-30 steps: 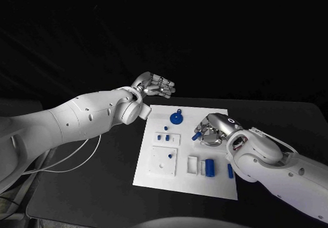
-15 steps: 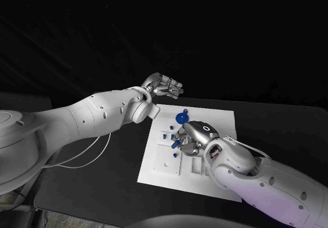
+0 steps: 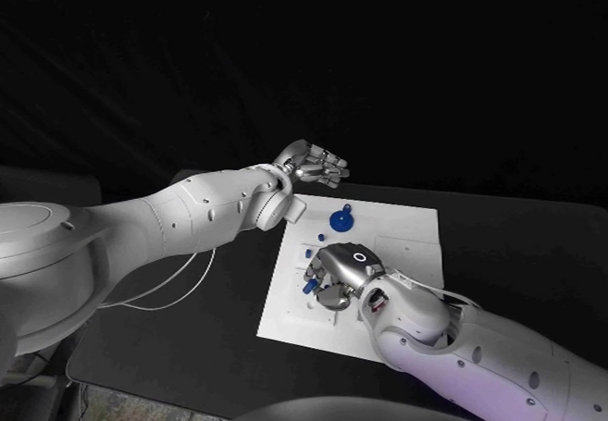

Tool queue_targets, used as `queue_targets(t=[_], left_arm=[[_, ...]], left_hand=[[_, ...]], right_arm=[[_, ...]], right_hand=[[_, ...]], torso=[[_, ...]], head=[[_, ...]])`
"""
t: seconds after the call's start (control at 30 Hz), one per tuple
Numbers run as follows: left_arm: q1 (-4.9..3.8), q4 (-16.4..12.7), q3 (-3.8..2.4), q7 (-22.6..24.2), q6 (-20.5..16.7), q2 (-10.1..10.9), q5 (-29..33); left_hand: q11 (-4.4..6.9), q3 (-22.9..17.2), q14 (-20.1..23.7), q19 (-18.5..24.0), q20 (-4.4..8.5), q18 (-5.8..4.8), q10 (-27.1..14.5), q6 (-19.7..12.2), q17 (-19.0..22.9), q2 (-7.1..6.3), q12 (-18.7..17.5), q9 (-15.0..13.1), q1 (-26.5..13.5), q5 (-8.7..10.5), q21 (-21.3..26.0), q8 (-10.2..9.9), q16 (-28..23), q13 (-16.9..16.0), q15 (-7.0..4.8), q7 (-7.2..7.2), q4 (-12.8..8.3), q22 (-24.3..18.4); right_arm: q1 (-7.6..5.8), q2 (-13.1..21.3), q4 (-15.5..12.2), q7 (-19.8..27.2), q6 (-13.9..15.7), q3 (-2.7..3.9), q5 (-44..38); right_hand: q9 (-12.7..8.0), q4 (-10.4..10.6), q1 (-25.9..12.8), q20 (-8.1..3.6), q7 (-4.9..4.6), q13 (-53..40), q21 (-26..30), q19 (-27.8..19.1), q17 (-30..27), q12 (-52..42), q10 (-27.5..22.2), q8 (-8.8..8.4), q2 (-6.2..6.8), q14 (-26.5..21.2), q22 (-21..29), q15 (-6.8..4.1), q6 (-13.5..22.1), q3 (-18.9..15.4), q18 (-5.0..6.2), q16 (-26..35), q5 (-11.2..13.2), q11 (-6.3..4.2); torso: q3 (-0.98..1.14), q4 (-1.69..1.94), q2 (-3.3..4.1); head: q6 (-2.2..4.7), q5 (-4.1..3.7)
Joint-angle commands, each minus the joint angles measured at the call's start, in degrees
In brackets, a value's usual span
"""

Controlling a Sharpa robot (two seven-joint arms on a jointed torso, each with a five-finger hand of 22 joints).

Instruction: Assemble the parts on the task board

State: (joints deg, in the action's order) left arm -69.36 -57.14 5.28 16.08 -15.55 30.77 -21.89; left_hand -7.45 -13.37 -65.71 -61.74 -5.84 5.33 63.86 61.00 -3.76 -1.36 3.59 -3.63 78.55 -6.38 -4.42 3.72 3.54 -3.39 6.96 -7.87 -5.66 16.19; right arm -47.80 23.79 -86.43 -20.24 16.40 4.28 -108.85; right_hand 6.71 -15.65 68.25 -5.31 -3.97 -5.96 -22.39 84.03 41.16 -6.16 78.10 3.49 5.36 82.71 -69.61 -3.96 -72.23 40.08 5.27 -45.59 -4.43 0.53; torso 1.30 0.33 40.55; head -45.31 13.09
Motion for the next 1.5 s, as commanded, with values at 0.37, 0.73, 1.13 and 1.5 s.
queue_targets(t=[0.37,0.73,1.13,1.5], left_arm=[[0.18,0.6,0.18,0.1,0.7,-0.7,0.7],[0.2,0.3,0.21,0.1,0.9,-0.6,0.7],[0.2,0.0,0.21,0.1,1.0,-0.4,0.7],[0.19,0.1,0.21,0.1,1.1,-0.3,0.7]], left_hand=[[-0.1,0.5,0.3,-1.0,-0.28,0.48,-0.3,0.3,0.0,-0.06,-0.2,0.0,-0.2,0.52,0.3,-0.1,0.0,0.0,0.07,0.18,1.7,-3.8],[-0.1,0.6,0.3,-1.2,-0.28,0.47,-0.2,0.3,0.0,-0.02,-0.2,0.0,-0.2,0.42,0.3,-0.1,0.0,0.0,0.08,0.2,1.9,-5.0],[-0.1,0.6,0.3,-1.2,-0.28,0.47,-0.2,0.3,0.0,-0.02,-0.2,0.0,-0.2,0.42,0.3,-0.1,0.0,0.0,0.08,0.2,1.9,-5.0],[-0.11,0.6,0.4,-1.4,-0.3,0.47,-0.3,0.2,0.0,0.0,-0.2,0.0,-0.2,0.25,0.2,-0.1,0.0,0.0,0.1,0.18,2.0,-6.0]], right_arm=[[0.48,-0.9,2.0,-1.1,1.6,-3.06,-5.2],[0.95,-0.9,3.0,-2.4,1.2,-3.47,-6.0],[1.38,-1.3,3.5,-3.0,1.7,-3.63,-6.4],[1.62,-1.2,2.8,-3.0,2.8,-3.66,-6.2]], right_hand=[[2.3,0.0,0.5,-0.41,-0.07,0.1,-0.3,2.2,0.1,0.3,0.2,0.18,0.03,0.1,-0.2,-0.41,-0.5,0.5,1.2,0.3,0.4,0.02],[2.2,0.0,0.5,-0.41,-0.06,0.1,-0.2,2.2,0.2,0.3,0.3,0.18,0.11,0.1,-0.2,-0.42,-0.5,0.6,1.23,0.3,0.2,0.02],[2.2,0.0,0.5,-0.41,-0.05,0.1,-0.4,2.3,0.2,0.3,0.3,0.18,0.19,0.1,-0.3,-0.43,-0.6,0.6,1.24,0.2,0.1,0.0],[2.1,0.0,0.5,-0.43,-0.03,0.2,-0.5,2.3,0.3,0.3,0.4,0.18,0.22,0.1,-0.2,-0.44,-0.7,0.6,1.26,0.1,0.0,-0.01]], torso=[[0.03,0.0,-0.02],[0.03,0.01,0.03],[0.03,0.03,0.01],[0.05,0.05,0.02]], head=[[-0.28,1.52],[-0.68,2.05],[-1.05,2.41],[-1.23,2.3]])
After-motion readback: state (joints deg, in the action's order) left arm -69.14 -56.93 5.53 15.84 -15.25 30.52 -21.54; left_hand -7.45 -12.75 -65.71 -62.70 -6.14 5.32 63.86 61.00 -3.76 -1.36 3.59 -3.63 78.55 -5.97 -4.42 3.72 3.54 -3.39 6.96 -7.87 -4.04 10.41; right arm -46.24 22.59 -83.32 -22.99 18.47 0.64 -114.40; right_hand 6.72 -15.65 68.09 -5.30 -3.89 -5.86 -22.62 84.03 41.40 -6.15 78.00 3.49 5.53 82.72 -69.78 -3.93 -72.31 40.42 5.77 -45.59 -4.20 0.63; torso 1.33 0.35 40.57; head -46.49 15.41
